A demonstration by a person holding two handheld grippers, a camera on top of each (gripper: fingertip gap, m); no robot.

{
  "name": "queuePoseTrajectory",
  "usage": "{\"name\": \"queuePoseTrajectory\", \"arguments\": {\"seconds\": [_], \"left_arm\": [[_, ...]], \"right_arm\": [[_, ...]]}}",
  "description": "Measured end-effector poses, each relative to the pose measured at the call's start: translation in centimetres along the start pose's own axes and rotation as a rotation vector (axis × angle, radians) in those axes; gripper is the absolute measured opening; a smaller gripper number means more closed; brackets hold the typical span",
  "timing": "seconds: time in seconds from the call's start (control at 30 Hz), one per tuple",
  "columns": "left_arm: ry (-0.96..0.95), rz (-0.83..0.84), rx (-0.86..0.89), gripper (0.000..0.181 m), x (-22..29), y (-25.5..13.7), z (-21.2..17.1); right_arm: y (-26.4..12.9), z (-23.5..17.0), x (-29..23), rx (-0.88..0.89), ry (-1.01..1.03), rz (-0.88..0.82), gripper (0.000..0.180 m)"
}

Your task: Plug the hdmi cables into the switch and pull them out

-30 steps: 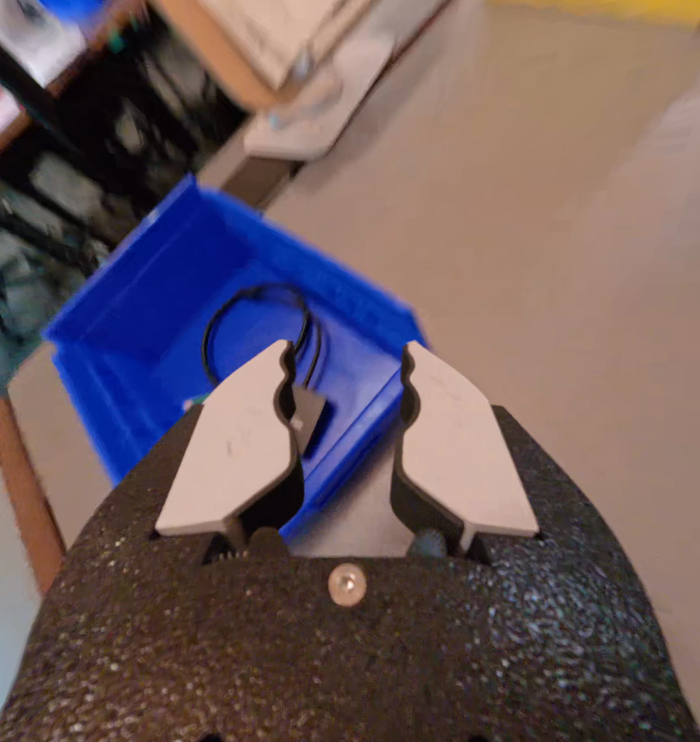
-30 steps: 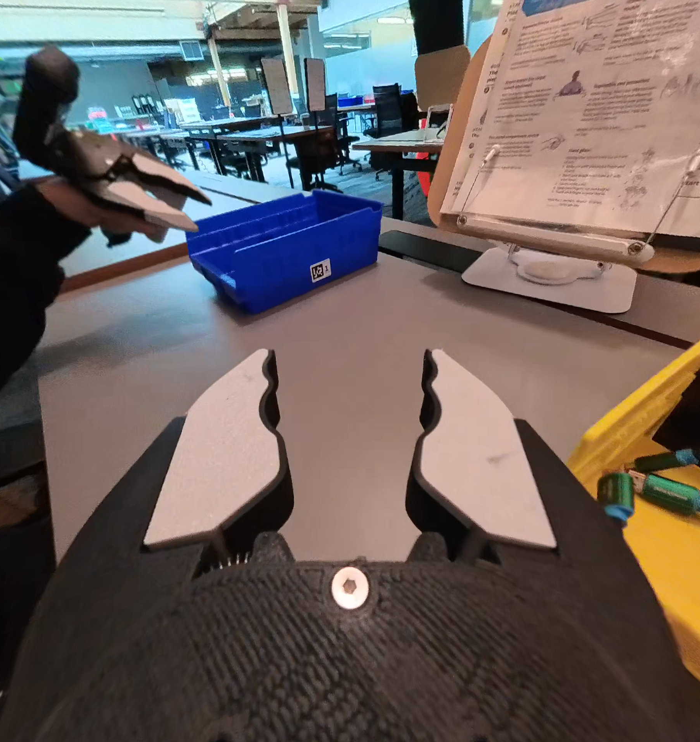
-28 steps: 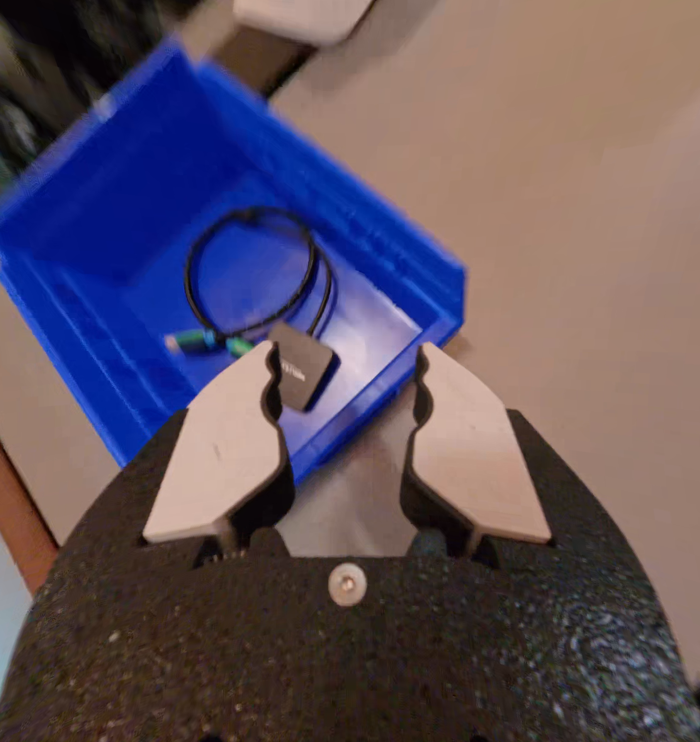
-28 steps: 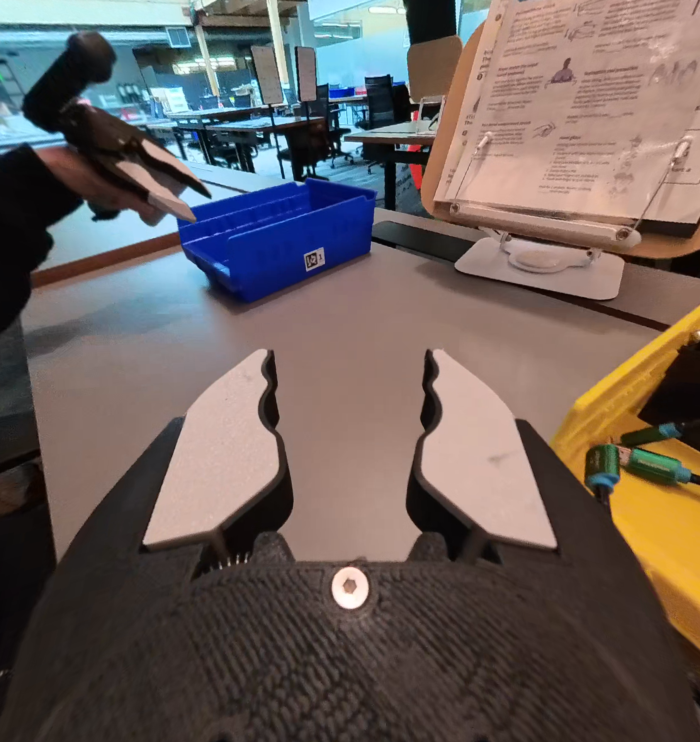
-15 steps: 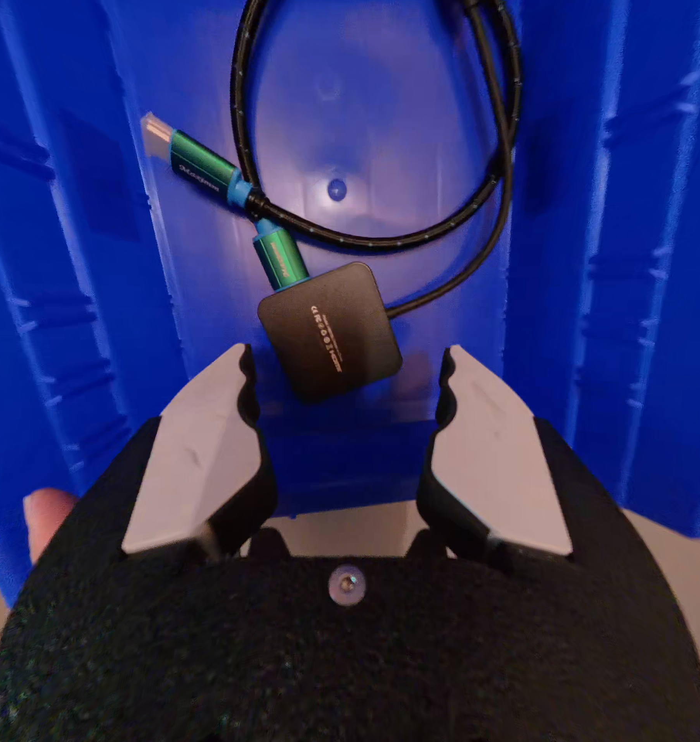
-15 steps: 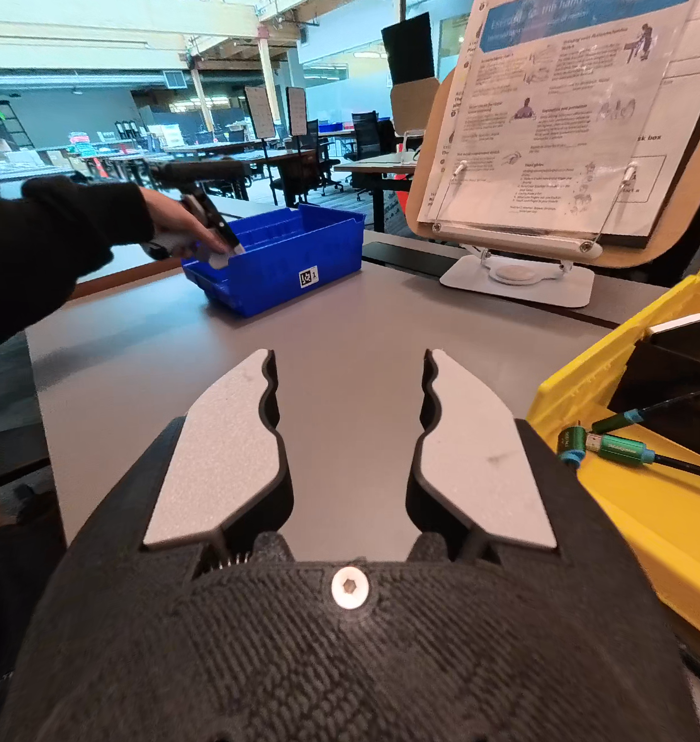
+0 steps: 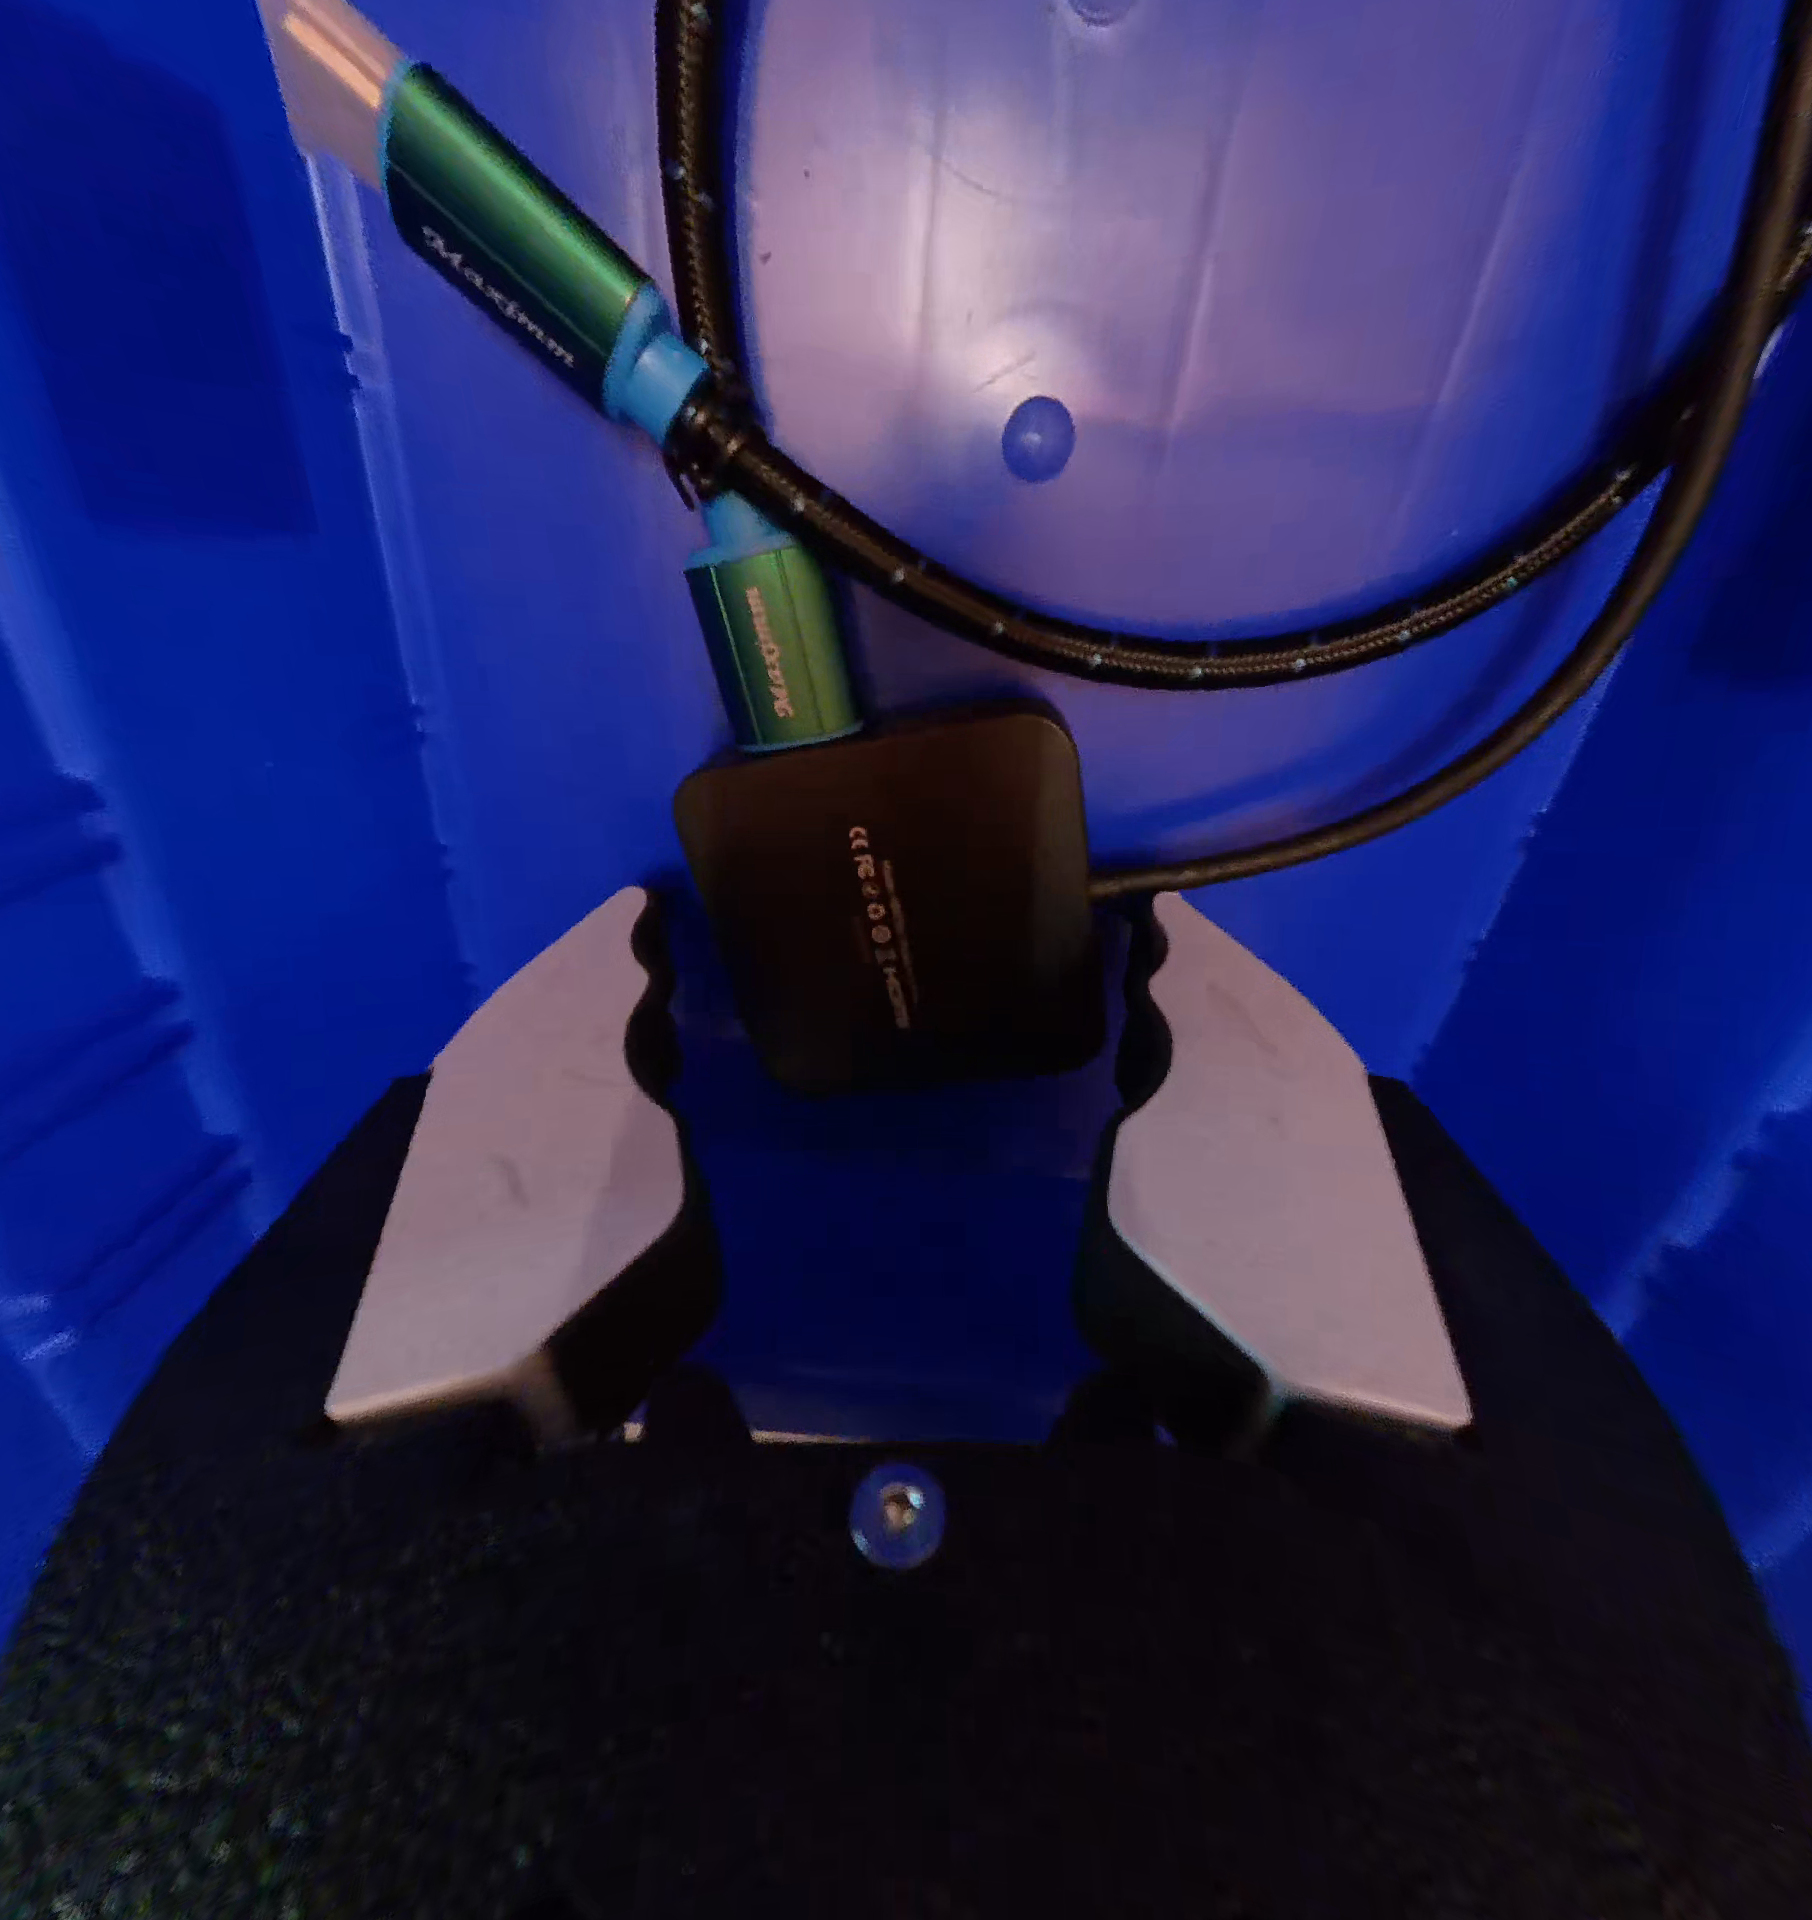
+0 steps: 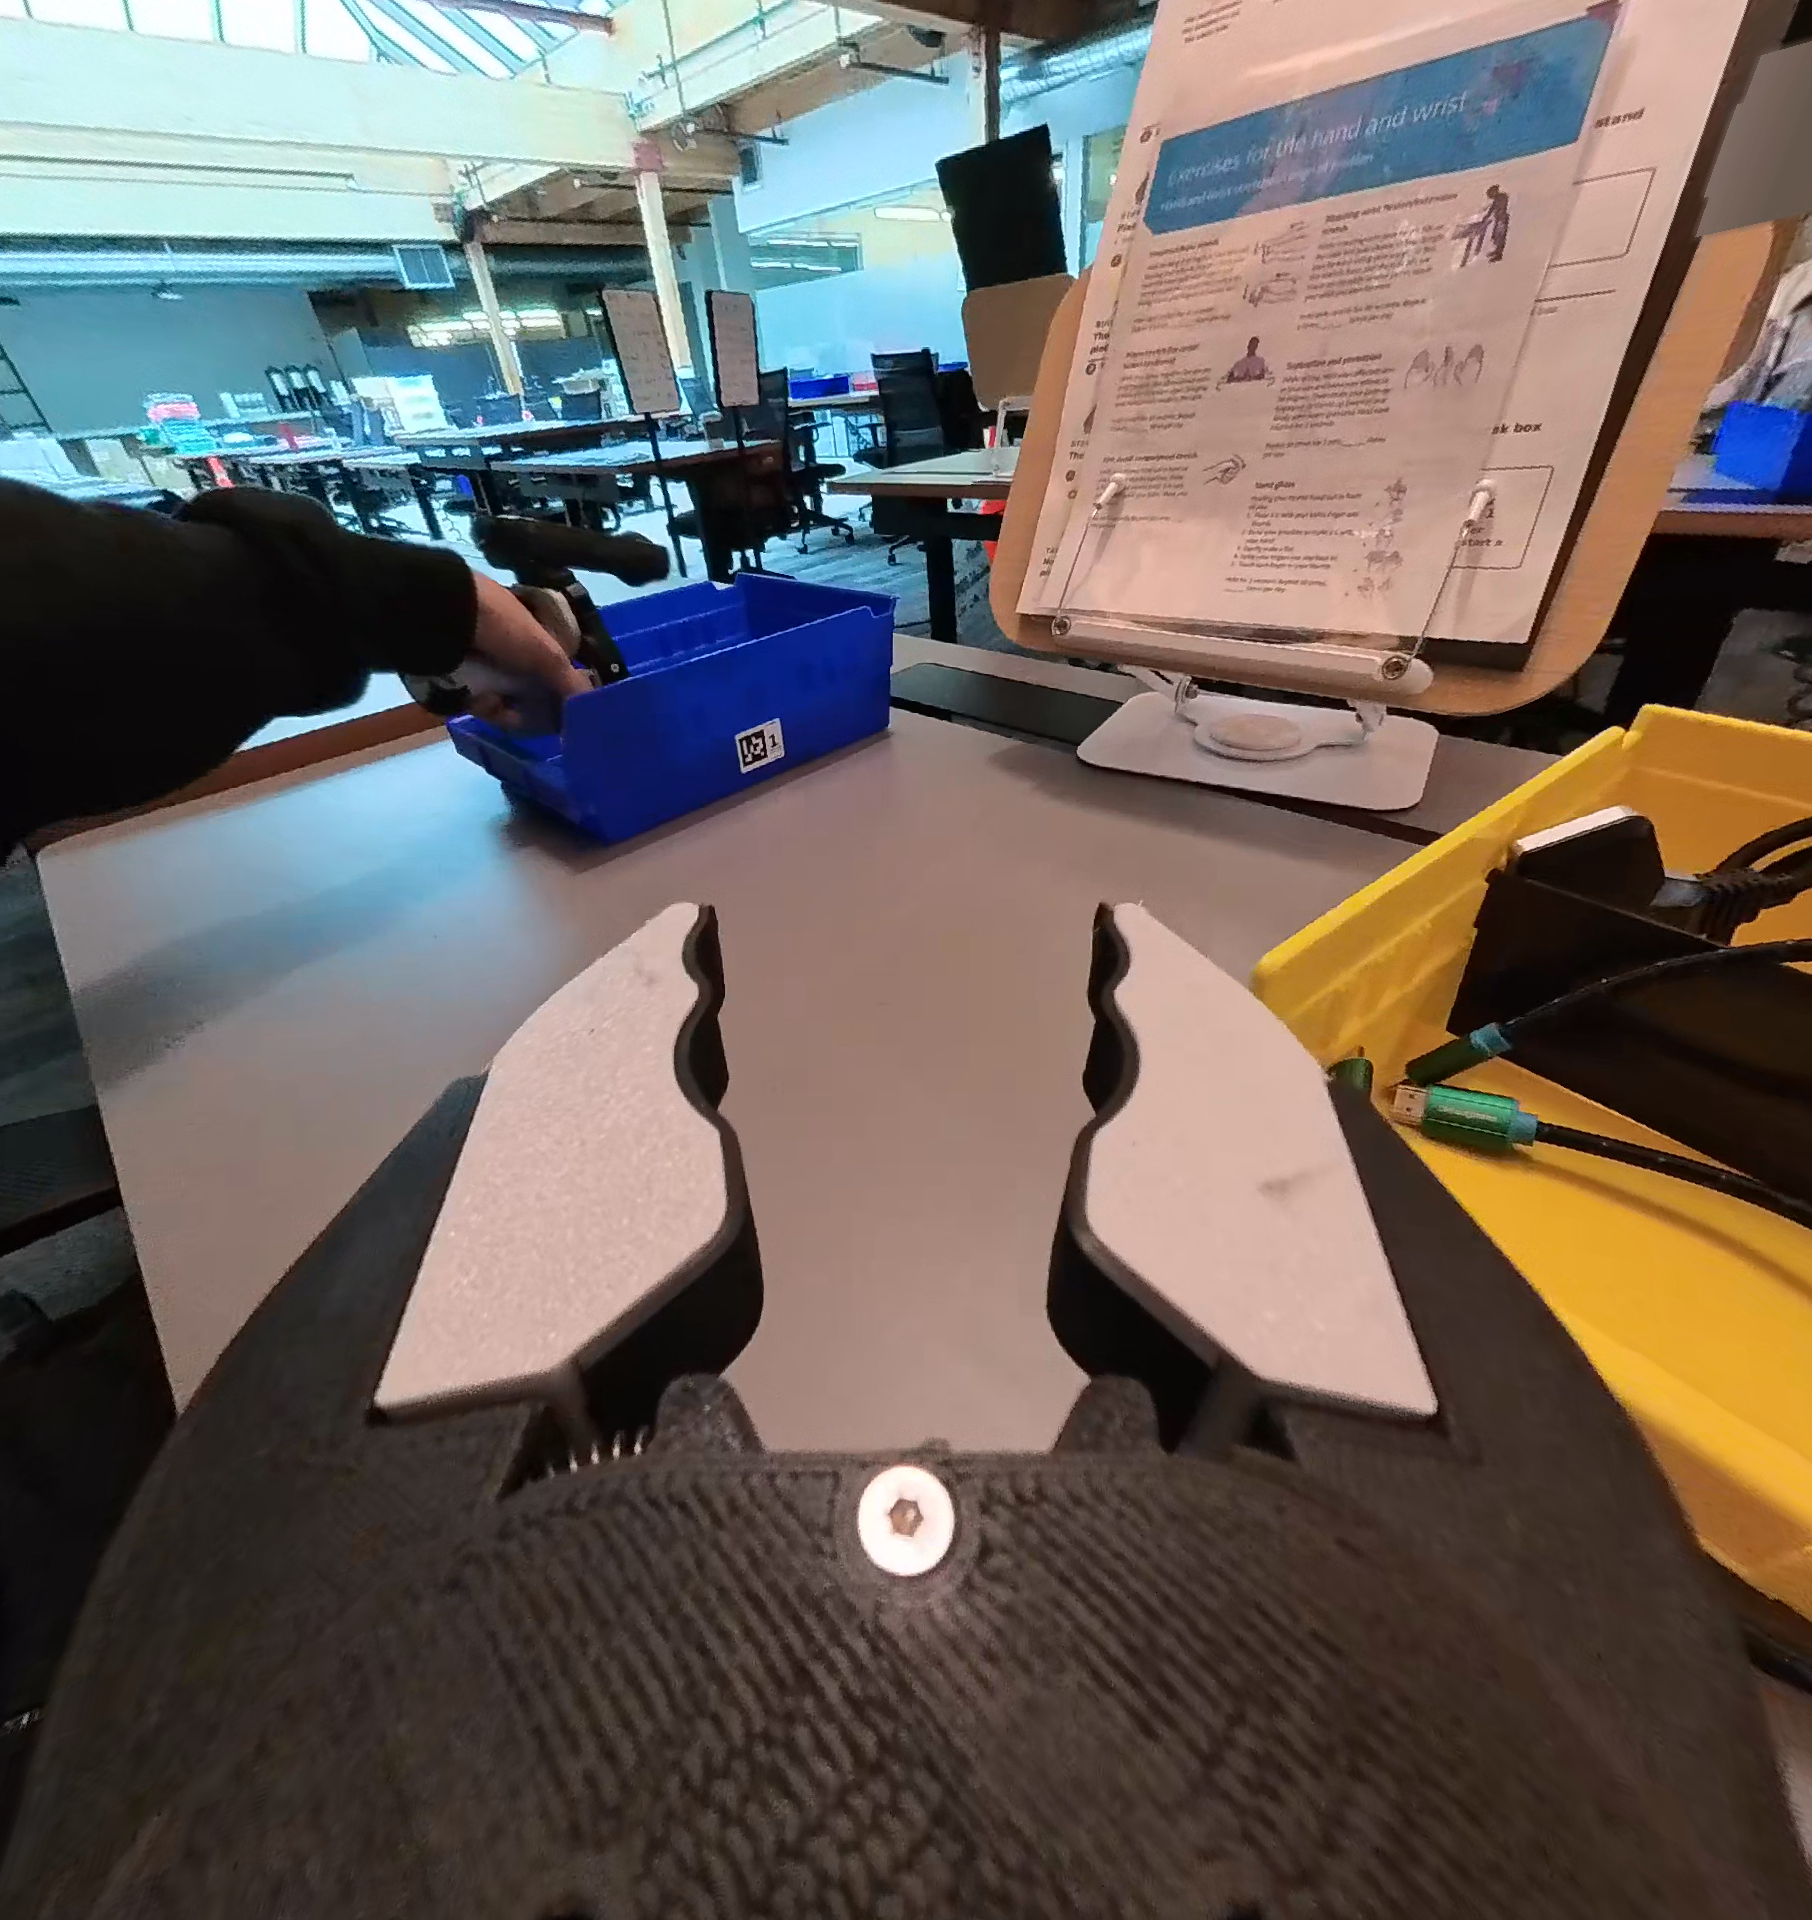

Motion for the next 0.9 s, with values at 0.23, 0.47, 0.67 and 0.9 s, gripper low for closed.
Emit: {"name": "queuePoseTrajectory", "arguments": {"seconds": [0.23,0.47,0.67,0.9], "left_arm": [[0.098,-0.022,0.050,0.071,-0.6,-0.3,-0.7],[0.274,0.048,0.228,0.071,-0.7,-2.4,-1.6],[0.623,0.351,0.497,0.071,1.1,-6.0,-2.8],[0.976,0.799,0.725,0.070,3.4,-7.8,-5.6]], "right_arm": [[-0.2,0.1,0.0,0.021,0.013,0.025,0.067],[-0.5,0.2,0.3,0.042,0.031,0.015,0.065],[-0.1,0.0,0.0,0.029,0.028,0.027,0.065],[0.1,-0.1,-0.3,0.029,0.027,0.036,0.065]]}}
Point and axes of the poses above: each gripper's, where its closed fingertips meet, y out along the fingers, z out of its top, x = y × z across the jaws, the point moved 10 cm from there along -y, back along the fingers, and after that the axes turned 6 degrees about x, right-handed, at the moved point
